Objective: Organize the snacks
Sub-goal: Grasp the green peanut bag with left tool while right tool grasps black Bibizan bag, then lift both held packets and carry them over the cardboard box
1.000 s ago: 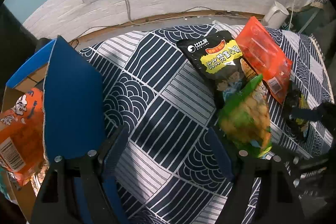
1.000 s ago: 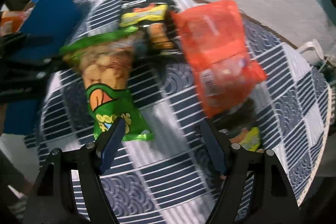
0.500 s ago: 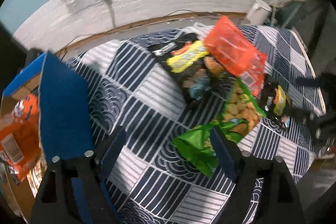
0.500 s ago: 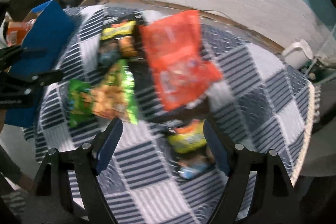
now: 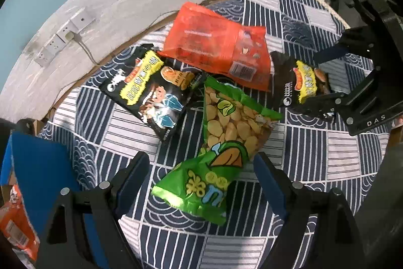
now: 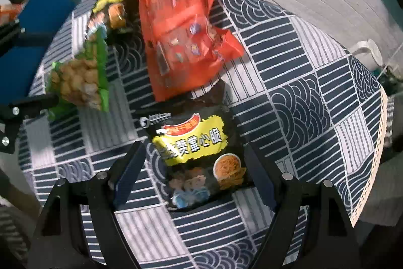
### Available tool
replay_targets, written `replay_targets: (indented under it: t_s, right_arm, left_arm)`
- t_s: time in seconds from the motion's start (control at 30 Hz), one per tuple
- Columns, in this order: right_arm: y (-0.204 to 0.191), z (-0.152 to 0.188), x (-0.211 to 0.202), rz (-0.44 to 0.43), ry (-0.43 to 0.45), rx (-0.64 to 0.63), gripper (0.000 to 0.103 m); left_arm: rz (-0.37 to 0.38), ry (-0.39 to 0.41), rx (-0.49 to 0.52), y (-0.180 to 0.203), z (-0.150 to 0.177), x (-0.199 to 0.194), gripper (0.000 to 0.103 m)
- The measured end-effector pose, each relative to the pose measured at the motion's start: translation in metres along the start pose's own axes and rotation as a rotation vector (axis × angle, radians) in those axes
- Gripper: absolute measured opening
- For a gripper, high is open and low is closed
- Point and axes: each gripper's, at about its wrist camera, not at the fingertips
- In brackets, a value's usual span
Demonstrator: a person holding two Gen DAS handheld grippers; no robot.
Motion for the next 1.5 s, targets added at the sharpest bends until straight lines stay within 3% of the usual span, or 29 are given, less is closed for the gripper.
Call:
replay_targets:
  t_s: [0.4, 0.43, 0.47, 0.57, 0.7, 0.73, 0.77, 1.2, 1.5]
  right_arm:
    - [-0.004, -0.002, 0.035, 0.058, -0.017, -0.044, 0.082]
    - [-0.005, -0.002, 0.036, 0.059, -0.011, -0.038, 0.082]
    - [-0.005, -0.002, 0.036, 0.060, -0.009, -0.031, 0.082]
    - [-0.008, -0.002, 0.036, 0.053, -0.001, -0.016, 0.080]
    - [-0.008, 0.009, 0.025, 0.054, 0.003, -0.004, 0.062]
    - [-0.010, 0.011, 0.023, 0.047, 0.003, 0.011, 0.059]
    - [-0.010, 0.014, 0.019, 0.048, 0.000, 0.018, 0.059]
    - [-0.044, 0.038, -0.021, 0.042, 0.022, 0.075, 0.059]
    - [-0.073, 0.017, -0.082, 0.024, 0.127, 0.075, 0.059]
  left_arm:
    - [-0.007, -0.043, 0.021, 0.009, 0.004, 0.037, 0.086]
    - [-0.007, -0.040, 0.016, 0.007, 0.005, 0.036, 0.082]
    - [-0.005, -0.038, 0.008, 0.006, 0.006, 0.036, 0.070]
    - [-0.010, -0.060, 0.008, 0.007, 0.009, 0.038, 0.051]
    - [0.009, -0.045, -0.015, 0.005, 0.013, 0.032, 0.045]
    - [0.017, -0.043, -0.023, 0.004, 0.015, 0.030, 0.036]
    - [0.021, -0.043, -0.026, 0.005, 0.018, 0.027, 0.035]
    - [0.020, 0.026, -0.057, 0.009, 0.039, -0.026, 0.032]
    - [-0.019, 0.107, -0.110, -0.014, 0.052, -0.081, 0.032]
Point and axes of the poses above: each gripper's, at about its wrist camera, not at the fingertips, and x roughly the way its jaws point, y to its right, z to its underside, and after that the axes turned 4 degrees about y, right-handed
